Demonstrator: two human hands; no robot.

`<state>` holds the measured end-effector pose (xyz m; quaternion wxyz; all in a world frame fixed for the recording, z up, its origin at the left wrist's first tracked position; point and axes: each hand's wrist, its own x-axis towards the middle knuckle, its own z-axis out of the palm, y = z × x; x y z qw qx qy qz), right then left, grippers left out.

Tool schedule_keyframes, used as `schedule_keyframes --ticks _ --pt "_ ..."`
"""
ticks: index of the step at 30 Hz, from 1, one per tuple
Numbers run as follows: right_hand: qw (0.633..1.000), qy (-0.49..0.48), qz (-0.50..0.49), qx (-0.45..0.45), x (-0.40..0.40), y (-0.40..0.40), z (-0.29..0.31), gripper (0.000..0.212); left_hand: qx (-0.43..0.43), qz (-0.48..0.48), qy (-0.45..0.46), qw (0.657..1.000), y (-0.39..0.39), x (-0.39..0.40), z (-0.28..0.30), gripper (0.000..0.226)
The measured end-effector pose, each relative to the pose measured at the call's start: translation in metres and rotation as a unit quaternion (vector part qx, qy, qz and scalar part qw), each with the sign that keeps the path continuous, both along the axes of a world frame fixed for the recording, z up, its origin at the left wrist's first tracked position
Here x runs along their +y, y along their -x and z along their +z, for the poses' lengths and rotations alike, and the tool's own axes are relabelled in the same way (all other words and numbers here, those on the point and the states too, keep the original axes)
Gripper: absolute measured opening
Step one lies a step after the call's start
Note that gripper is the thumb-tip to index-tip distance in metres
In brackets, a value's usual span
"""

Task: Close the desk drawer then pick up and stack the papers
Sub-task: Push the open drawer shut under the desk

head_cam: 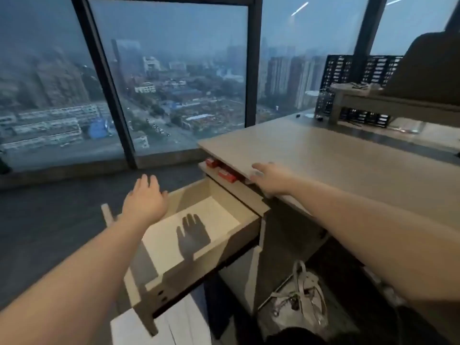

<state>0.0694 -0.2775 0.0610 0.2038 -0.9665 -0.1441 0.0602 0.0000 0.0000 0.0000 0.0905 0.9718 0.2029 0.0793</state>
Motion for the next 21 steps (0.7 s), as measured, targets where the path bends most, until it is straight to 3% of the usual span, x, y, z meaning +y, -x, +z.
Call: schedule_keyframes --ticks 3,6,10,14,21 --pt "0.998 0.053 0.018 -0.005 0.023 0.003 -0.009 0.051 0.059 0.136 0.058 0.987 0.035 0.026 -0.026 0.064" --pt "0.995 0.101 0.019 -0.005 0.03 0.0 -0.018 0.052 0.132 0.241 0.162 0.948 0.053 0.037 -0.045 0.066" --pt "0.993 0.113 0.006 -0.014 0.027 -0.011 -0.027 0.052 0.182 0.189 0.172 0.949 0.053 0.043 -0.053 0.043" --pt "0.994 0.106 0.013 -0.03 0.025 -0.015 -0.032 0.052 0.11 0.167 0.219 0.955 0.049 0.044 -0.053 0.033" --pt "0.99 0.12 0.053 -0.05 0.027 -0.033 -0.039 0.056 0.064 0.099 0.238 0.964 0.026 0.025 -0.068 0.04"
